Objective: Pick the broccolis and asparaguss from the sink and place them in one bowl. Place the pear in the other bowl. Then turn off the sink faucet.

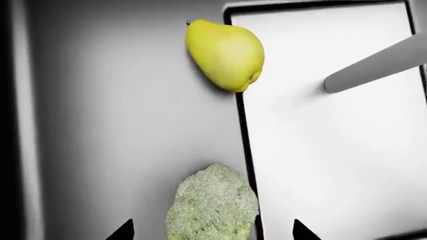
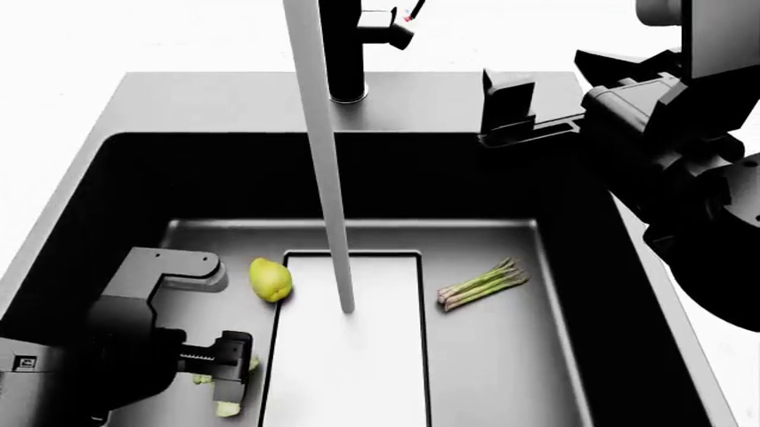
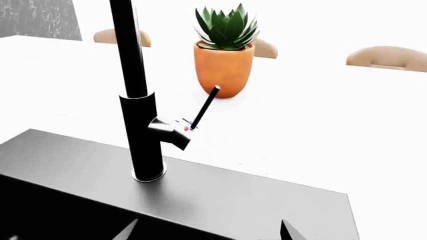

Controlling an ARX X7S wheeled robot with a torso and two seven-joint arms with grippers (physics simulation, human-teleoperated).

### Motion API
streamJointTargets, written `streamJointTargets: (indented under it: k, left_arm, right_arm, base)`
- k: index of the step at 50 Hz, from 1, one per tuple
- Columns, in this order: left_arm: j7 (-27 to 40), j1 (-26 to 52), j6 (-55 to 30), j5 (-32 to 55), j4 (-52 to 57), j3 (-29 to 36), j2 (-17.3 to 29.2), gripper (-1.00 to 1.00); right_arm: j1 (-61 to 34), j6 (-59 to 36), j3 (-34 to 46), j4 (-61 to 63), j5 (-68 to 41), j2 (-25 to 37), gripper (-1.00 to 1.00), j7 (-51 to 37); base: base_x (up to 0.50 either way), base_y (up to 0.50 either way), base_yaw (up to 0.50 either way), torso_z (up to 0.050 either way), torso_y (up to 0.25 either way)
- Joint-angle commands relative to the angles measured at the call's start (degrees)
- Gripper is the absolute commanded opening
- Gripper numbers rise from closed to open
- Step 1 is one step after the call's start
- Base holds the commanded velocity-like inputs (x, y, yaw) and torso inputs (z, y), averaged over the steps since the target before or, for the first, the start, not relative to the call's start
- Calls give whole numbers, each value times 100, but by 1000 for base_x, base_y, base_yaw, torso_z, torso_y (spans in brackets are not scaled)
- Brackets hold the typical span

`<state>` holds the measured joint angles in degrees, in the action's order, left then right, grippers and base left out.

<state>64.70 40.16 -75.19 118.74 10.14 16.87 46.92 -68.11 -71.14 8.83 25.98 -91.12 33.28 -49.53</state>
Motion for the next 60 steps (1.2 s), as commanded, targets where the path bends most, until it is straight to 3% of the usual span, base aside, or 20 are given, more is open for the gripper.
streamJointTargets:
  k: [1, 17, 37, 38, 60]
  left_arm:
    - [-92, -512, 37, -115, 13, 38, 20, 100]
    - [-576, -246, -379, -942, -421, 433, -232, 100]
    - [-1869, -99, -575, -2025, -785, 787, -525, 100]
    - [-1879, -110, -537, -2078, -753, 781, -522, -100]
    - [-1676, 549, -103, -1860, 153, 334, -435, -100]
  right_arm:
    - [110, 88, -28, 80, -8, 62, 100, 32]
    - [277, 253, -21, 6, 334, 111, 100, 389]
    - [302, 347, 120, -134, 594, 91, 100, 593]
    - [281, 339, 128, -134, 587, 92, 100, 586]
    - [185, 363, 79, 3, 366, 207, 100, 425]
  base:
    - [0, 0, 0, 0, 0]
    - [0, 0, 0, 0, 0]
    - [0, 0, 0, 0, -3]
    - [0, 0, 0, 0, 0]
    - [6, 3, -3, 0, -6]
